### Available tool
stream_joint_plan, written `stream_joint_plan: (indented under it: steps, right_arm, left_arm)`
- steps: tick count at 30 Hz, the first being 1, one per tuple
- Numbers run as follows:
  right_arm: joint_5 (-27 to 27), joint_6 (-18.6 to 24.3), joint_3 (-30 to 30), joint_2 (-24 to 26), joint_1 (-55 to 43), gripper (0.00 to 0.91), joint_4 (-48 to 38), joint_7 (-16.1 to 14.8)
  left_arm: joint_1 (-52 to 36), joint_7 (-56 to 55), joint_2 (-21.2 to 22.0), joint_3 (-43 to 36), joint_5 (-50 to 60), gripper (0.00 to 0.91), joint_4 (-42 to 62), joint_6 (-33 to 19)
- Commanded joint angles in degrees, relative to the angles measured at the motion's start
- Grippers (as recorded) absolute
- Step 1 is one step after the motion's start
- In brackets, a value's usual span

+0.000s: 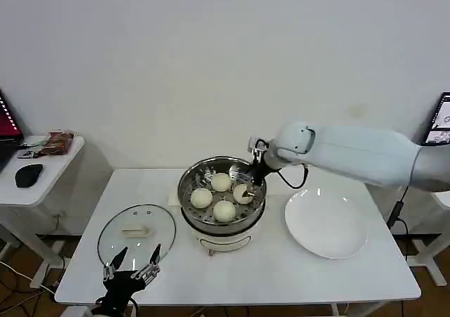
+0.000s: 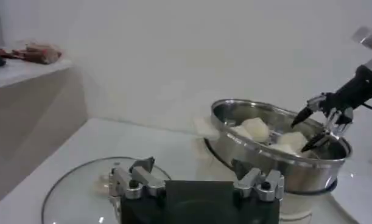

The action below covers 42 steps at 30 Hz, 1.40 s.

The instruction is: Take steamed baozi put them in steamer then cover it.

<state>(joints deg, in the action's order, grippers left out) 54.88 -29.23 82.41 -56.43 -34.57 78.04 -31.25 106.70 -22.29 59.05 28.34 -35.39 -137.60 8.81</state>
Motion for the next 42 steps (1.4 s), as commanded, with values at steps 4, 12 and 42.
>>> stream_joint_plan:
  steps: [4,12,42]
  right_arm:
    - [0.6,-0.2,-26.7,18.5,12.9,0.907,12.9,4.8]
    - [-1.1,0.1,-59.9,30.3,42.0,0.907,22.2,11.7]
    - [-38.4,39.3,-125.9,-10.0,109.3,0.907,28.9,19.8]
  left_arm:
    - [0.3,0.1,1.3,0.4,0.7,0.907,0.4,0.2]
    - [0.1,1.2,1.9,0.7,3.7,0.907,2.0,-0.9]
    - [-1.5,4.3,3.0,2.9,14.7,0.907,8.9,-7.7]
